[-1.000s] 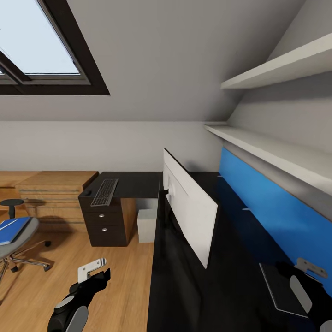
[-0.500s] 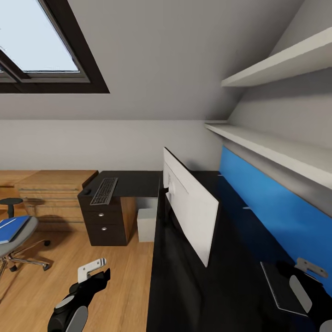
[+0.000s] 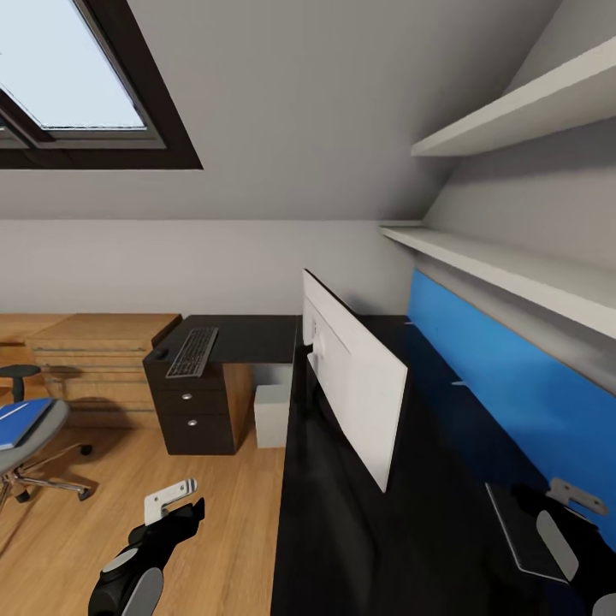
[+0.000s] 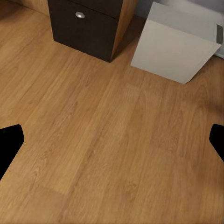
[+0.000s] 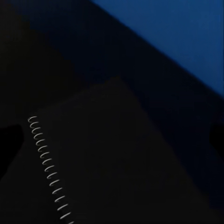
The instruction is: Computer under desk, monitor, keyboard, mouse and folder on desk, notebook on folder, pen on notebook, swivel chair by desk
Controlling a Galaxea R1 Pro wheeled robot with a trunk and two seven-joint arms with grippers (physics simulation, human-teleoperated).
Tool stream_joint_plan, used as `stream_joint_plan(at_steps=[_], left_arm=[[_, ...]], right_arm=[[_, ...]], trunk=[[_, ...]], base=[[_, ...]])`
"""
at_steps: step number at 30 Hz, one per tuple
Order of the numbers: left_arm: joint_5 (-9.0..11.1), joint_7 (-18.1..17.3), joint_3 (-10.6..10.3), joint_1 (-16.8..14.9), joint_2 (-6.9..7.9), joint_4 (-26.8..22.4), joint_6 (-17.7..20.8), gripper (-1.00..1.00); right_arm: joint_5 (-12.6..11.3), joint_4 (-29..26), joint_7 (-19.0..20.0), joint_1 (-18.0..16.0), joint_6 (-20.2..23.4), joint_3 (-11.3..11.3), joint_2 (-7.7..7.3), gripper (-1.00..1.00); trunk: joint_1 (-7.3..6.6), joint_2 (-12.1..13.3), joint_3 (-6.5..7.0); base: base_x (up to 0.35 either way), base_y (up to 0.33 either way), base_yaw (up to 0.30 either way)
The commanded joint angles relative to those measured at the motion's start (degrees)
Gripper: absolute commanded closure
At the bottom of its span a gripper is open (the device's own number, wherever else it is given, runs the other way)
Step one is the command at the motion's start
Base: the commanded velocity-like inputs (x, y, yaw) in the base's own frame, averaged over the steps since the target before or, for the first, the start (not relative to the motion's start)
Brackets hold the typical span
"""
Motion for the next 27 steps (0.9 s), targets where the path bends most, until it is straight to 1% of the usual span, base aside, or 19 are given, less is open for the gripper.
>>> stream_joint_plan(at_steps=[1, 8, 9, 11, 14, 27], left_arm=[[0.55, 0.6, -0.14, -0.05, 0.06, -0.08, 0.07, -1.0], [0.55, 0.58, -0.14, -0.05, 0.03, -0.15, 0.07, -1.0], [0.55, 0.58, -0.14, -0.05, 0.02, -0.15, 0.07, -1.0], [0.55, 0.58, -0.14, -0.05, 0.03, -0.16, 0.07, -1.0], [0.55, 0.57, -0.14, -0.05, 0.02, -0.16, 0.07, -1.0], [0.55, 0.57, -0.14, -0.05, -0.02, -0.14, 0.07, -1.0]], right_arm=[[-0.49, -0.12, -0.29, -0.01, 0.24, 0.04, -0.01, -1.0], [-0.49, -0.12, -0.31, -0.03, 0.91, 0.04, -0.03, -1.0], [-0.49, -0.12, -0.3, -0.04, 1.29, 0.04, -0.04, -1.0], [-0.58, -0.12, -0.25, -0.05, 3.34, 0.04, -0.07, -1.0], [-0.64, -0.14, -0.23, -0.05, 4.76, 0.04, -0.08, -1.0], [-0.67, -0.17, -0.21, -0.12, 5.74, 0.04, -0.09, -1.0]], trunk=[[0.23, -0.48, -0.27], [1.77, -3.28, -1.52], [1.99, -3.68, -1.7], [2.43, -4.49, -2.06], [3.09, -5.69, -2.6], [5.94, -10.9, -4.93]], base=[[0.0, 0.0, 0.0], [0.0, 0.0, 0.0], [0.0, 0.0, 0.0], [0.0, 0.0, 0.0], [0.0, 0.0, 0.0], [0.0, 0.0, 0.0]])
